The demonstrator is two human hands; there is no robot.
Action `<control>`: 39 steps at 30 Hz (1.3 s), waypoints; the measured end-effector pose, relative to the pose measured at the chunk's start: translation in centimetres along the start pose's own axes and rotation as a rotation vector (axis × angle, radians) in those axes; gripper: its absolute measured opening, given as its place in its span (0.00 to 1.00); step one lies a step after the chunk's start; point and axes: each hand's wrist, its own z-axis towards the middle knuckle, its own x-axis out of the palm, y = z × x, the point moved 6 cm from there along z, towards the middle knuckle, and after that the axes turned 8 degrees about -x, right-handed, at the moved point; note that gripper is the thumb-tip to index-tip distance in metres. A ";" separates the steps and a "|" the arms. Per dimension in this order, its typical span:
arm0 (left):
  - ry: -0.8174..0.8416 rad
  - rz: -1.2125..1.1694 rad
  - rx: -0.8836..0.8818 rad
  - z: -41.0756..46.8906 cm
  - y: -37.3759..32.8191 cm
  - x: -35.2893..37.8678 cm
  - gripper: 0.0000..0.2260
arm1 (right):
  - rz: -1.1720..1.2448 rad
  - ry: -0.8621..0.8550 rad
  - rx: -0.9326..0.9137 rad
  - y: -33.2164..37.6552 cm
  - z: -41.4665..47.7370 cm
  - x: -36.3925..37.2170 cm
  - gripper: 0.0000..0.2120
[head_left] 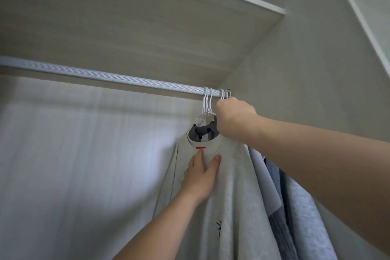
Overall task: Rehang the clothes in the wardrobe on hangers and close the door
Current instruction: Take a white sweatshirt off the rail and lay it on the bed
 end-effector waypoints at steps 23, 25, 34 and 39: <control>-0.135 0.073 0.038 -1.4 -2.8 -7.9 0.35 | 0.369 -0.341 -0.015 0.2 -0.1 -4.4 0.10; -0.242 0.151 0.065 -2.1 -3.7 -9.5 0.32 | 0.299 -0.368 -0.061 -0.1 -1.3 -5.6 0.09; -0.665 0.288 0.286 -7.6 -8.5 -13.7 0.30 | 0.078 -0.447 -0.058 -5.0 -10.6 -11.0 0.09; -0.673 0.310 0.442 -10.7 -11.2 -12.3 0.27 | -0.036 -0.457 -0.044 -8.1 -17.1 -14.8 0.09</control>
